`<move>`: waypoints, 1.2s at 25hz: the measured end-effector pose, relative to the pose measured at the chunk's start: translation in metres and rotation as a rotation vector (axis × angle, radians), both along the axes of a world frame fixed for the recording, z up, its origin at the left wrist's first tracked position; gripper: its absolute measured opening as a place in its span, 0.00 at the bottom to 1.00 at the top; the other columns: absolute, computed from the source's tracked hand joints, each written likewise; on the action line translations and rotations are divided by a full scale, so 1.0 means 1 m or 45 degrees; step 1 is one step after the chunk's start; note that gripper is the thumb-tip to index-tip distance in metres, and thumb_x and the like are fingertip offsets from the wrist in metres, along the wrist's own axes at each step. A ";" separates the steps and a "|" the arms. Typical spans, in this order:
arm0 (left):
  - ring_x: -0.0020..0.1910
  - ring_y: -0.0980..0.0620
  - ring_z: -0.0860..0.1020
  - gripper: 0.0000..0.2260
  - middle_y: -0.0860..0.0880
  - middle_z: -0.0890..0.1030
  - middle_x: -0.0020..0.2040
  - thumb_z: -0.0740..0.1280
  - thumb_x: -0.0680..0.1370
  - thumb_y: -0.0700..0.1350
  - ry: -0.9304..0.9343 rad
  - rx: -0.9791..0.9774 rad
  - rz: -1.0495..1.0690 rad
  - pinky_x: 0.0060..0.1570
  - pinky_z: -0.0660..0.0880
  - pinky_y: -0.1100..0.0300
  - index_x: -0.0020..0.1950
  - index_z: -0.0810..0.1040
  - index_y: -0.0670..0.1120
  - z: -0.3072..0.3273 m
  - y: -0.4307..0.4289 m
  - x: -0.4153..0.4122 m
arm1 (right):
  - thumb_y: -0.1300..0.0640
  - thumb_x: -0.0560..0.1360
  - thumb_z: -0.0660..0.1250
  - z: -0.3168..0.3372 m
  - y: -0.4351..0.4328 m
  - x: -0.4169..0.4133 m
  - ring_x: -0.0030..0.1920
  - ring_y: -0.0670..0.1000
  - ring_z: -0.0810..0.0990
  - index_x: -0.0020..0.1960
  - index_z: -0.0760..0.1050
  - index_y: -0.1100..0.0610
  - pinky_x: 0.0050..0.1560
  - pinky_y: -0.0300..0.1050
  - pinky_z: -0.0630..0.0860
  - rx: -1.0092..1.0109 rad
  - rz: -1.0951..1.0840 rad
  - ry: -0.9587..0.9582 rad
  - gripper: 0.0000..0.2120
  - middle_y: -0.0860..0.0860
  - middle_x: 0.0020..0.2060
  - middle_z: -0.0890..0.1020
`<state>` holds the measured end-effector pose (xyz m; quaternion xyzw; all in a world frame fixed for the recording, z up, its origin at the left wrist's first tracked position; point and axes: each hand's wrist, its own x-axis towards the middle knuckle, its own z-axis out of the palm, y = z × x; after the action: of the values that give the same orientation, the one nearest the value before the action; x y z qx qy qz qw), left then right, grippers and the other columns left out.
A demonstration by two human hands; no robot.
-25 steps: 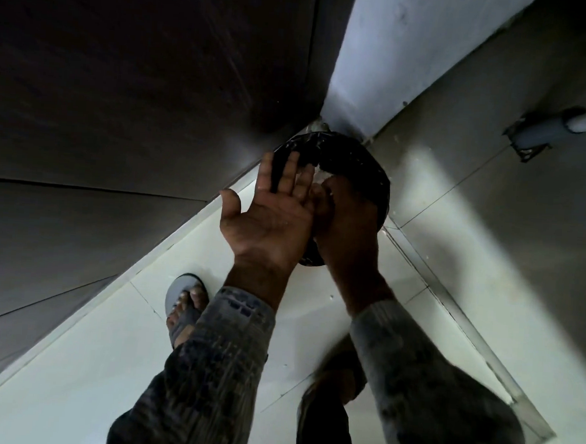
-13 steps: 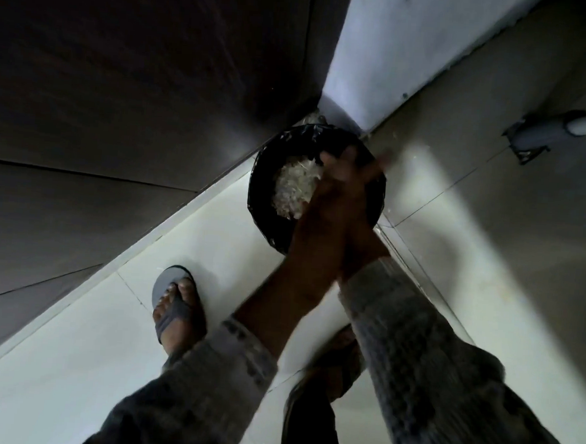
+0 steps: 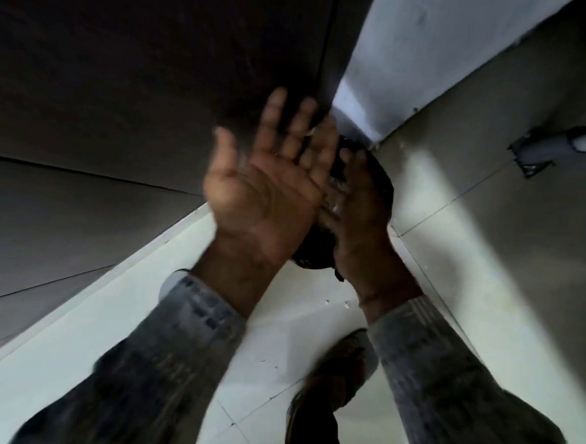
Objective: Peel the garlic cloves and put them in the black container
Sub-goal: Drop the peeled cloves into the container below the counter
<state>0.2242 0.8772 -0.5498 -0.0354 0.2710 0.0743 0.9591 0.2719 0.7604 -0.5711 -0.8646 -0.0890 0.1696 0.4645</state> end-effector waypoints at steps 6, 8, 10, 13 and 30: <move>0.79 0.36 0.64 0.32 0.35 0.68 0.77 0.54 0.81 0.65 0.004 -0.185 0.077 0.79 0.55 0.40 0.79 0.69 0.46 -0.037 -0.010 0.007 | 0.39 0.84 0.54 0.013 0.010 -0.009 0.80 0.50 0.62 0.80 0.64 0.59 0.77 0.54 0.66 -0.011 0.237 -0.370 0.32 0.59 0.80 0.63; 0.79 0.37 0.63 0.33 0.37 0.68 0.78 0.52 0.81 0.67 0.046 -0.122 0.031 0.80 0.53 0.39 0.79 0.69 0.48 -0.036 -0.006 0.004 | 0.40 0.84 0.58 -0.008 -0.003 -0.016 0.77 0.52 0.67 0.79 0.65 0.58 0.72 0.57 0.70 -0.154 0.059 -0.161 0.31 0.59 0.78 0.67; 0.79 0.36 0.64 0.33 0.36 0.70 0.77 0.51 0.81 0.68 0.067 -0.179 0.123 0.79 0.55 0.38 0.79 0.69 0.49 -0.046 -0.004 0.001 | 0.50 0.82 0.66 -0.009 -0.010 -0.023 0.64 0.53 0.80 0.68 0.77 0.58 0.63 0.56 0.78 -0.054 -0.100 -0.200 0.18 0.56 0.63 0.80; 0.80 0.36 0.61 0.34 0.36 0.67 0.78 0.50 0.81 0.68 0.032 -0.265 0.160 0.79 0.51 0.35 0.80 0.68 0.49 -0.053 0.000 0.010 | 0.61 0.77 0.72 0.011 -0.024 -0.037 0.50 0.45 0.84 0.53 0.84 0.57 0.54 0.45 0.82 0.230 0.099 -0.086 0.06 0.48 0.50 0.85; 0.79 0.36 0.62 0.34 0.38 0.69 0.77 0.49 0.81 0.69 0.111 -0.053 -0.062 0.75 0.58 0.33 0.80 0.68 0.49 -0.070 -0.014 0.007 | 0.67 0.76 0.73 -0.002 -0.039 -0.004 0.44 0.41 0.84 0.49 0.85 0.62 0.47 0.32 0.79 0.152 0.298 -0.188 0.03 0.51 0.44 0.85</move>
<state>0.2315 0.8636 -0.6194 -0.0454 0.3148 0.0468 0.9469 0.2675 0.7215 -0.5726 -0.8293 -0.2330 0.1532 0.4844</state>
